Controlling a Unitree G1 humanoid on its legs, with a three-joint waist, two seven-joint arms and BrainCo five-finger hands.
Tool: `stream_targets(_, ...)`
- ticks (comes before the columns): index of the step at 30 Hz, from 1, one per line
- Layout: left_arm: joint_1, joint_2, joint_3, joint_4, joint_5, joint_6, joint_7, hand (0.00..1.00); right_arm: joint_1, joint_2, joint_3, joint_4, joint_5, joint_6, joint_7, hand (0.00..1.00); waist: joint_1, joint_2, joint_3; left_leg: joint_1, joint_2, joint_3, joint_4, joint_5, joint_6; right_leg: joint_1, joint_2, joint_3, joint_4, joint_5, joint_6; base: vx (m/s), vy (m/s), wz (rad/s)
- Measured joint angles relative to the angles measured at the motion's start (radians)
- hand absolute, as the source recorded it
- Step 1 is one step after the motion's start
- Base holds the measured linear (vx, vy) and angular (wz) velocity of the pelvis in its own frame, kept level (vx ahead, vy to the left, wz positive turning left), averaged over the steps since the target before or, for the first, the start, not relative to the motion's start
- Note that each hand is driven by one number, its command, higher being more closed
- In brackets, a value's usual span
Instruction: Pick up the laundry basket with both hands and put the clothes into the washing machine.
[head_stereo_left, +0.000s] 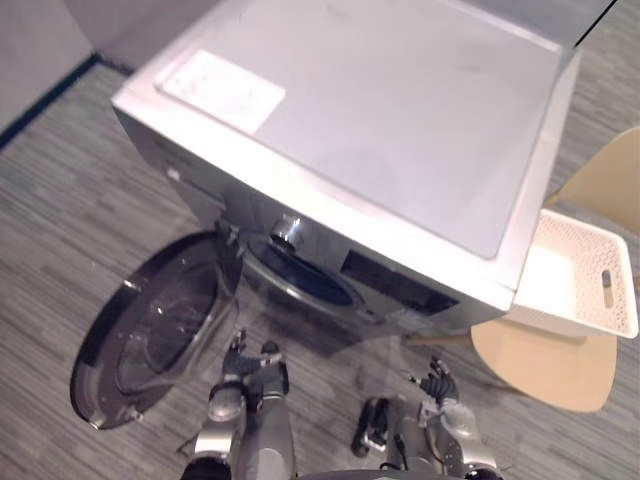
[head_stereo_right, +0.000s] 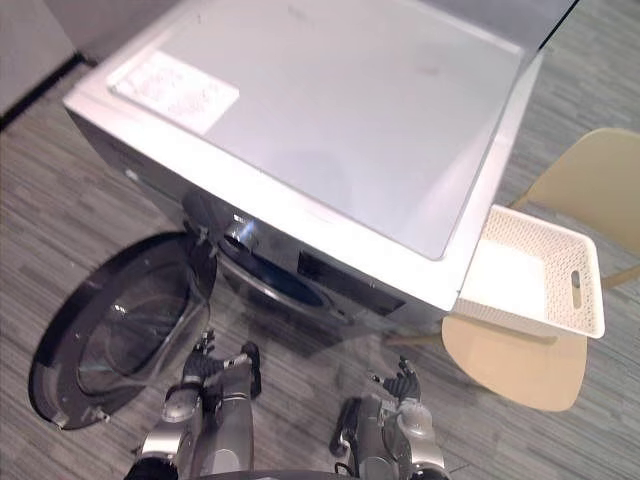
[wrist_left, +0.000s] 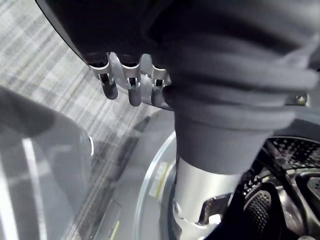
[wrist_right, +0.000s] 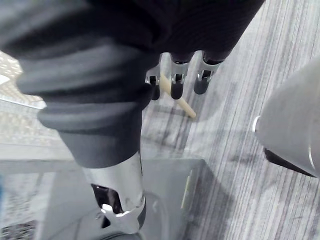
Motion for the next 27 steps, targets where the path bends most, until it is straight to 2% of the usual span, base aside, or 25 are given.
stream_targets(2,0.006,0.007,0.004,0.035,0.003,-0.003,-0.001,0.00,0.003,-0.034,-0.001,-0.088,-0.044,-0.015,0.000,0.00,-0.009,0.003,-0.018,0.055,-0.015,0.026,-0.082,0.029,0.003,0.042,0.008,0.009,-0.086,0.044,0.006,0.14,0.027,-0.25)
stream_targets(3,0.007,0.010,0.008,0.063,0.007,-0.004,-0.009,0.00,-0.005,-0.057,-0.019,-0.085,-0.086,-0.053,0.007,0.00,-0.009,0.004,-0.018,0.093,-0.020,0.051,-0.118,0.039,0.005,0.067,0.011,0.028,-0.130,0.074,0.010,0.13,0.037,-0.49)
stream_targets(4,0.006,0.018,0.007,0.103,0.008,-0.003,-0.020,0.00,-0.015,-0.056,-0.054,0.032,-0.059,-0.078,0.010,0.00,-0.012,0.004,-0.019,0.137,-0.023,0.072,-0.160,0.050,0.004,0.099,0.018,0.041,-0.182,0.114,0.012,0.11,0.041,-0.51)
stream_targets(6,0.008,0.025,0.007,0.126,0.008,-0.003,-0.021,0.00,-0.047,-0.050,-0.107,0.152,-0.023,-0.058,0.012,0.00,-0.023,0.005,-0.019,0.163,-0.026,0.090,-0.188,0.058,0.002,0.113,0.028,0.058,-0.214,0.144,0.010,0.05,0.059,-0.40)
stream_targets(7,0.001,0.033,0.008,0.143,0.009,-0.002,-0.020,0.00,-0.065,-0.049,-0.131,0.253,0.010,-0.020,0.018,0.00,-0.027,0.008,-0.015,0.172,-0.023,0.108,-0.215,0.071,0.001,0.110,0.034,0.076,-0.232,0.168,0.008,0.02,0.061,-0.38)
stream_targets(9,-0.025,0.040,0.010,0.143,0.008,-0.003,-0.019,0.00,-0.065,-0.050,-0.128,0.287,0.035,0.005,0.020,0.00,-0.027,0.017,-0.002,0.161,-0.008,0.123,-0.211,0.075,0.005,0.078,0.044,0.086,-0.212,0.187,0.002,-0.04,0.041,-0.37)
stream_targets(11,-0.052,0.038,0.011,0.140,0.004,-0.008,-0.018,0.00,-0.066,-0.054,-0.124,0.286,0.057,0.008,0.020,0.00,-0.027,0.031,0.005,0.131,0.006,0.119,-0.184,0.066,0.018,0.012,0.047,0.087,-0.128,0.213,-0.009,-0.12,0.069,-0.19)
stream_targets(12,-0.053,0.032,0.016,0.135,0.003,-0.011,-0.017,0.00,-0.068,-0.054,-0.126,0.286,0.059,0.007,0.020,0.00,-0.024,0.042,0.000,0.120,0.013,0.119,-0.181,0.058,0.033,0.023,0.053,0.090,-0.159,0.231,0.011,-0.11,0.051,-0.08)
stream_targets(13,-0.054,0.027,0.031,0.135,0.002,-0.014,-0.017,0.00,-0.077,-0.053,-0.124,0.285,0.066,0.007,0.020,0.00,-0.021,0.042,0.008,0.112,0.027,0.127,-0.182,0.059,0.045,0.018,0.045,0.100,-0.101,0.192,0.015,-0.10,0.020,0.20)
stream_targets(14,-0.055,0.020,0.050,0.121,0.002,-0.020,-0.017,0.00,-0.083,-0.043,-0.124,0.283,0.076,0.006,0.020,0.00,-0.023,0.035,0.017,0.101,0.016,0.110,-0.155,0.064,0.044,0.003,0.022,0.121,0.105,0.093,0.016,-0.06,-0.014,0.40)
stream_targets(15,-0.046,0.023,0.054,0.120,0.001,-0.019,-0.016,0.00,-0.082,-0.032,-0.121,0.285,0.078,0.005,0.020,0.00,-0.015,0.023,0.015,0.088,0.004,0.097,-0.128,0.065,0.044,0.031,0.018,0.139,0.205,0.053,0.039,-0.09,-0.025,0.46)
stream_targets(17,-0.033,0.024,0.070,0.112,-0.002,-0.018,-0.014,0.00,-0.106,-0.029,-0.105,0.281,0.079,-0.001,0.020,0.00,0.020,-0.002,0.012,0.044,-0.002,0.097,-0.079,0.066,0.045,0.089,0.022,0.163,0.179,0.022,0.043,-0.14,-0.122,0.11)
stream_targets(18,-0.029,0.011,0.078,0.097,-0.009,-0.017,-0.013,0.00,-0.140,-0.037,-0.105,0.278,0.079,-0.005,0.018,0.00,0.032,-0.012,0.006,0.004,0.002,0.095,-0.062,0.083,0.046,0.114,0.045,0.166,0.073,-0.030,0.038,-0.21,-0.194,-0.07)
stream_targets(19,-0.029,0.001,0.078,0.089,-0.015,-0.017,-0.012,0.00,-0.154,-0.042,-0.108,0.272,0.080,-0.008,0.016,0.00,0.037,-0.002,0.007,-0.015,0.010,0.095,-0.069,0.102,0.043,0.118,0.056,0.159,0.022,-0.047,0.026,-0.32,-0.245,-0.21)
stream_targets(20,-0.027,-0.010,0.077,0.079,-0.020,-0.017,-0.009,0.00,-0.170,-0.048,-0.108,0.250,0.083,-0.018,0.011,0.00,0.054,0.024,0.021,-0.035,0.024,0.096,-0.100,0.148,0.034,0.118,0.079,0.147,-0.055,-0.068,-0.002,-0.26,-0.157,-0.22)
stream_targets(21,-0.034,-0.036,0.066,0.081,-0.027,-0.017,-0.001,0.00,-0.184,-0.063,-0.108,0.230,0.083,-0.026,-0.001,0.00,0.055,0.067,0.041,-0.045,0.038,0.085,-0.138,0.203,0.023,0.121,0.115,0.132,-0.087,-0.076,-0.020,-0.36,-0.172,-0.10)
stream_targets(22,-0.032,-0.049,0.052,0.079,-0.034,-0.017,0.004,0.00,-0.188,-0.072,-0.108,0.230,0.082,-0.020,-0.006,0.00,0.051,0.097,0.048,-0.043,0.051,0.063,-0.170,0.245,0.013,0.116,0.141,0.122,-0.079,-0.064,-0.036,-0.37,-0.145,0.37)
stream_targets(23,-0.031,-0.053,0.026,0.073,-0.042,-0.018,0.004,0.00,-0.171,-0.077,-0.109,0.235,0.082,-0.010,-0.010,0.00,0.040,0.107,0.048,-0.018,0.042,0.017,-0.302,0.399,-0.031,0.099,0.149,0.089,-0.074,-0.053,-0.055,-0.42,-0.157,0.68)
stream_targets(24,-0.038,-0.050,0.020,0.066,-0.048,-0.018,0.003,0.00,-0.159,-0.069,-0.116,0.234,0.078,-0.008,-0.011,0.00,0.025,0.083,0.062,-0.012,0.027,-0.004,-0.282,0.399,-0.055,0.095,0.128,0.050,-0.069,-0.051,-0.075,-0.33,-0.137,0.74)
stream_targets(25,-0.033,-0.047,0.021,0.048,-0.048,-0.016,0.003,0.00,-0.152,-0.053,-0.128,0.228,0.075,-0.007,-0.017,0.00,0.022,0.064,0.074,-0.010,0.009,0.000,-0.173,0.305,-0.024,0.090,0.109,0.039,-0.053,-0.046,-0.084,-0.30,-0.140,0.55)
stream_targets(26,-0.017,-0.047,0.018,0.015,-0.048,-0.016,0.004,0.00,-0.134,-0.056,-0.129,0.209,0.075,-0.008,-0.028,0.00,0.019,0.041,0.076,-0.011,0.000,-0.004,-0.025,0.174,0.006,0.078,0.096,0.032,-0.049,-0.037,-0.098,-0.24,-0.105,0.30)
stream_targets(27,-0.010,-0.048,0.015,0.001,-0.048,-0.017,0.004,0.00,-0.126,-0.056,-0.129,0.203,0.075,-0.008,-0.030,0.00,0.017,0.034,0.076,-0.009,0.002,-0.010,0.037,0.117,0.001,0.073,0.096,0.031,-0.049,-0.028,-0.101,-0.26,-0.067,0.18)
